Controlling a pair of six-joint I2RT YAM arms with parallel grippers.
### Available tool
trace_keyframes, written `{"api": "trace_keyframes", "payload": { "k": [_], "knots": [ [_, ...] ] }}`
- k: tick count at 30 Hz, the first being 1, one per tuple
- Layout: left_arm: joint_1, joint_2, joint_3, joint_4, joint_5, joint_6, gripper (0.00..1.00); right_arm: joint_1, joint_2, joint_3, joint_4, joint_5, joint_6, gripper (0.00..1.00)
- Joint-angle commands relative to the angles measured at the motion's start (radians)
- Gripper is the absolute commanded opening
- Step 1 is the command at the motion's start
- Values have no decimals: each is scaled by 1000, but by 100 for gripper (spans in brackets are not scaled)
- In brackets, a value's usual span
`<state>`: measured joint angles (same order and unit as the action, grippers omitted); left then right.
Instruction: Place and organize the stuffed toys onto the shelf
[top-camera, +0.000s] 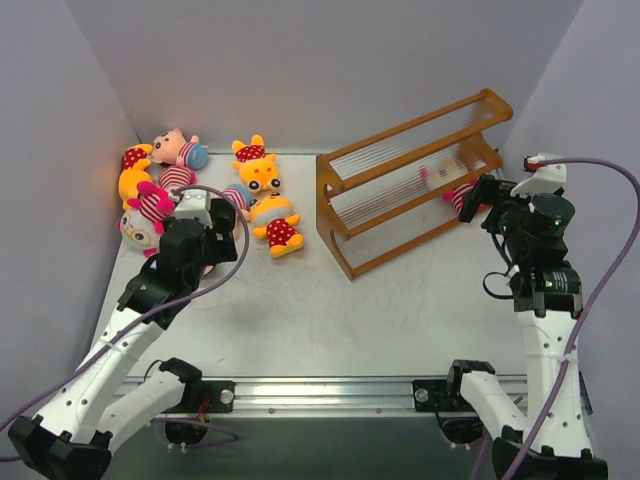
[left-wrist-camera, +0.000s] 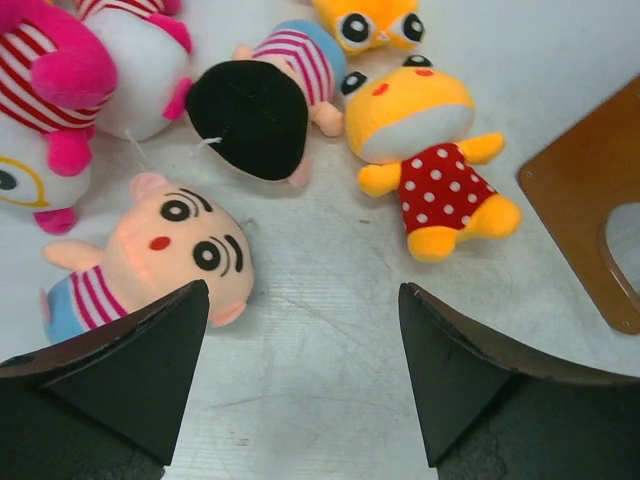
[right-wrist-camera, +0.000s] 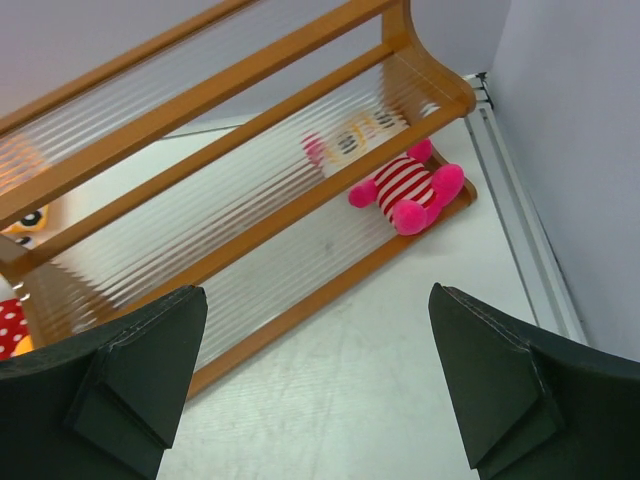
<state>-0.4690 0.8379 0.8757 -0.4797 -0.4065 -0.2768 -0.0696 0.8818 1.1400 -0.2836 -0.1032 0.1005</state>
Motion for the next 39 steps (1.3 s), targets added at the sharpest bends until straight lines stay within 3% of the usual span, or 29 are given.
{"api": "trace_keyframes", "payload": {
  "k": [1, 12, 22, 31, 39],
  "knots": [
    [100, 45, 103, -29, 11, -51, 85, 17, -36, -34, 4, -55, 79, 100],
    [502, 236, 149, 42, 90, -280, 85, 169, -98, -80, 60, -113, 47, 100],
    [857, 406, 5, 369, 270, -461, 84, 307, -135, -160, 127, -156, 10, 100],
    [963, 604, -12, 637, 359, -446, 84, 356, -121, -143, 110, -139, -71, 100],
    [994, 774, 49, 728, 432, -378, 84, 361, -75, -140, 126, -211, -91, 100]
  ]
}}
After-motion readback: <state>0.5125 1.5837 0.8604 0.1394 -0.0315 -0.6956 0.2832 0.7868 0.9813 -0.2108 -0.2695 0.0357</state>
